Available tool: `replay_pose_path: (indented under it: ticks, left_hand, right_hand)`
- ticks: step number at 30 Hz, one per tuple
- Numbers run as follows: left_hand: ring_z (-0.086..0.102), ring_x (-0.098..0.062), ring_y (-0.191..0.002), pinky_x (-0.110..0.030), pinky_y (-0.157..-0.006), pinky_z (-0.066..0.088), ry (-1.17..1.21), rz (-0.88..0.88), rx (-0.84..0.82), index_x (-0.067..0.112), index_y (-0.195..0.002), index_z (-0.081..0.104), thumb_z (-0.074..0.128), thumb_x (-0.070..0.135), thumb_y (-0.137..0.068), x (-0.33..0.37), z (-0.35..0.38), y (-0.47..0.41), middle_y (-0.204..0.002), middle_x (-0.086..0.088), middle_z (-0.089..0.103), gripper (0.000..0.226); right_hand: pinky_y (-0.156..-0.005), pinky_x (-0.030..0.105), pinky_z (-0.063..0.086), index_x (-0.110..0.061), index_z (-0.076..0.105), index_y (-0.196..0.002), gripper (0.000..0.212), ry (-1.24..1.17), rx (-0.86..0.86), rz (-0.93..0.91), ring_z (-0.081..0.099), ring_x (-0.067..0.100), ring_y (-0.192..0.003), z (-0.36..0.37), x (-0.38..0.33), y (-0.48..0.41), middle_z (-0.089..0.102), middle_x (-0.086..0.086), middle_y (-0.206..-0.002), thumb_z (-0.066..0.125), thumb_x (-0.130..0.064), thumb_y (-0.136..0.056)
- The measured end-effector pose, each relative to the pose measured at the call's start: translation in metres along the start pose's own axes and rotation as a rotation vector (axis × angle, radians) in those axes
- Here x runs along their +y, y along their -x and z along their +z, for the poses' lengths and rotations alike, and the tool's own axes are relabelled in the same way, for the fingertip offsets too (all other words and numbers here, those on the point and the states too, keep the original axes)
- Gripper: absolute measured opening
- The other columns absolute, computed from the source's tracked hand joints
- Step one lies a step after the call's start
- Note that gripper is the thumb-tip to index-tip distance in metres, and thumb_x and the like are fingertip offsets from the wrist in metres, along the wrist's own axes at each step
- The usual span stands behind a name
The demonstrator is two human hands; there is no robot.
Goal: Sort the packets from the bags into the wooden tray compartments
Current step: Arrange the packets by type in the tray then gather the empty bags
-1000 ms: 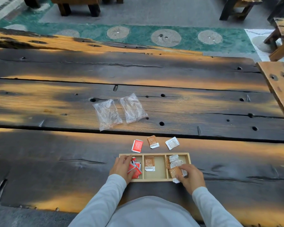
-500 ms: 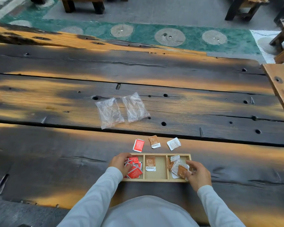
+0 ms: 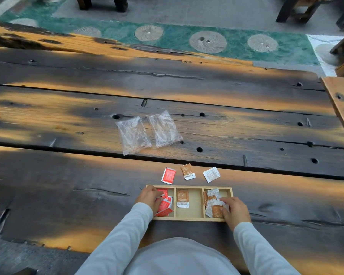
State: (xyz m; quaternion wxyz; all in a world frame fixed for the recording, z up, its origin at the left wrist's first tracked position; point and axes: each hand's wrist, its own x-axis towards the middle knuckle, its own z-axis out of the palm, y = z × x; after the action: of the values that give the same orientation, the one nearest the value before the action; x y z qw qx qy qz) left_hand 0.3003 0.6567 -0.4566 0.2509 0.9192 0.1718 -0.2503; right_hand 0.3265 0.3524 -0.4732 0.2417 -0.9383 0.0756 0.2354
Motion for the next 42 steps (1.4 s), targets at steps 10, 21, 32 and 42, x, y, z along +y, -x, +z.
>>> replay_pose_path:
  ticks: [10, 21, 32, 42]
  left_hand:
    - [0.051, -0.018, -0.119, -0.031, -0.098, 0.047, -0.028, 0.010, 0.024, 0.027, -0.114, 0.061, 0.067, 0.042, -0.088, 0.000, -0.003, -0.010, -0.123, 0.002, 0.057, 0.030]
    - [0.061, -0.023, -0.116, -0.039, -0.101, 0.049, 0.276, -0.107, 0.086, 0.023, -0.120, 0.065, 0.061, 0.028, -0.091, 0.018, -0.030, -0.049, -0.122, 0.000, 0.068, 0.029]
    - [0.067, -0.024, -0.105, -0.036, -0.099, 0.052, 0.498, -0.328, -0.092, 0.031, -0.115, 0.062, 0.062, 0.018, -0.083, 0.018, -0.018, -0.100, -0.111, -0.002, 0.073, 0.035]
    - [0.064, -0.025, -0.107, -0.033, -0.100, 0.048, 0.649, -0.422, -0.099, 0.026, -0.124, 0.060, 0.069, 0.014, -0.086, 0.029, -0.018, -0.104, -0.110, -0.004, 0.071, 0.041]
  right_hand:
    - [-0.105, 0.040, 0.041, -0.018, 0.065, -0.130, 0.052, 0.003, 0.060, 0.118, 0.050, 0.032, -0.121, -0.006, -0.025, 0.006, 0.058, 0.011, -0.129, 0.071, -0.012, -0.079]
    - [-0.097, 0.032, 0.051, -0.015, 0.069, -0.119, 0.029, -0.231, -0.129, 0.027, 0.063, 0.018, -0.092, -0.013, -0.130, -0.031, 0.073, 0.004, -0.106, 0.062, -0.012, -0.091]
    - [-0.110, 0.036, 0.044, -0.018, 0.059, -0.138, 0.058, -0.307, -0.477, 0.340, 0.061, 0.031, -0.124, 0.034, -0.183, -0.089, 0.066, 0.010, -0.133, 0.067, -0.036, -0.083]
    - [-0.098, 0.046, 0.057, -0.030, 0.060, -0.096, 0.035, -0.473, -0.488, 0.411, 0.071, 0.029, -0.103, 0.100, -0.156, -0.126, 0.074, 0.007, -0.107, 0.070, -0.039, -0.064]
